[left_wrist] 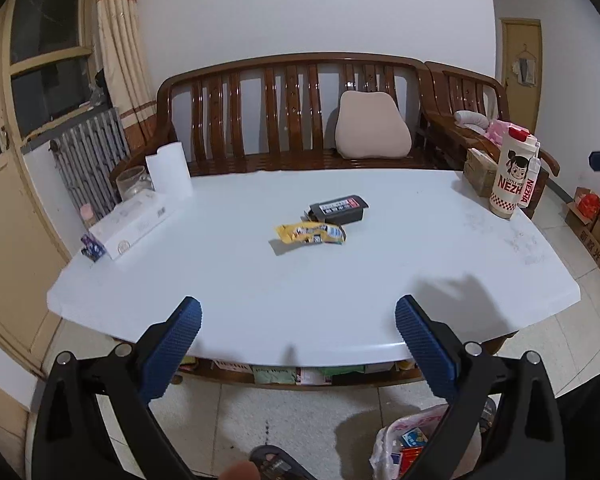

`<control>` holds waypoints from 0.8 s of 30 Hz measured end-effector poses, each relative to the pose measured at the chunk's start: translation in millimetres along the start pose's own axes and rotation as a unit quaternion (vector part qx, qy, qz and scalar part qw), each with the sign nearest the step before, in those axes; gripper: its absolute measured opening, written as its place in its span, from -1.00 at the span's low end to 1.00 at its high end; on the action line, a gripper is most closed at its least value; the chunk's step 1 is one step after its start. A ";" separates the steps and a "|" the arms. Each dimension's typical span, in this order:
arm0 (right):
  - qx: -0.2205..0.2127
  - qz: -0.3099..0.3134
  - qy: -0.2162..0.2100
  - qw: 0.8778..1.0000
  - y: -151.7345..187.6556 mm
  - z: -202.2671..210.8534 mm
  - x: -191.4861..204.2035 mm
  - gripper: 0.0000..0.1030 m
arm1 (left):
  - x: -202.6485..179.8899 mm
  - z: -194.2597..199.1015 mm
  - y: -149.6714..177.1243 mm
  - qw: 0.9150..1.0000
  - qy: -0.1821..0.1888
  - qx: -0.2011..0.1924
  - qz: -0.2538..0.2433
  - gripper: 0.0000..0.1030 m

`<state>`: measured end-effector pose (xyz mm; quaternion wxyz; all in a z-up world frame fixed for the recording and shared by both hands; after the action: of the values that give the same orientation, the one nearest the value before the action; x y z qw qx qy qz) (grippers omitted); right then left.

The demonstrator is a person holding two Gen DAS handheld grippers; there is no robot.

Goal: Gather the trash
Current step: 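Raise both tools back over the table toward the black box and wrapper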

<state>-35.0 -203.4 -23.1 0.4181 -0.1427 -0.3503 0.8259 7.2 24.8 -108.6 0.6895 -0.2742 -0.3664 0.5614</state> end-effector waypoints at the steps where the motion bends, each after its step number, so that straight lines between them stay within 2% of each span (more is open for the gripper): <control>1: 0.001 0.003 0.001 1.000 -3.0 1.6 0.0 0.75 | 1.1 1.4 -4.1 1.000 -0.002 -0.004 -0.005 0.84; 10: 0.008 0.038 0.017 0.999 -26.3 13.9 0.5 0.77 | -1.1 14.3 -37.8 0.998 0.015 -0.034 -0.050 0.84; 16: 0.023 0.066 0.022 0.997 -39.7 13.4 -4.0 0.77 | -6.5 13.5 -51.6 0.996 0.021 -0.039 -0.083 0.84; 20: 0.036 0.088 0.021 0.995 -50.7 6.6 -10.3 0.78 | -7.4 6.8 -57.7 0.994 0.023 -0.036 -0.098 0.84; 24: 0.055 0.114 0.019 0.992 -61.9 -12.7 -20.8 0.78 | -10.0 -13.4 -66.1 0.991 0.042 -0.032 -0.121 0.84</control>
<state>21.0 -188.9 9.9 0.3353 -0.1743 -0.2774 0.8833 55.0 1.0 -66.2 0.7577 -0.2731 -0.3855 0.4501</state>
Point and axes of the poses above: each gripper's, at about its wrist camera, not at the fingertips, and z roughly against the way its jaws point, x to its left, y to its underside, the point moved 7 cm from there along -z, roughly the way its jaws point, and after that the axes turned 11 degrees about -y, right-handed, at the moved point
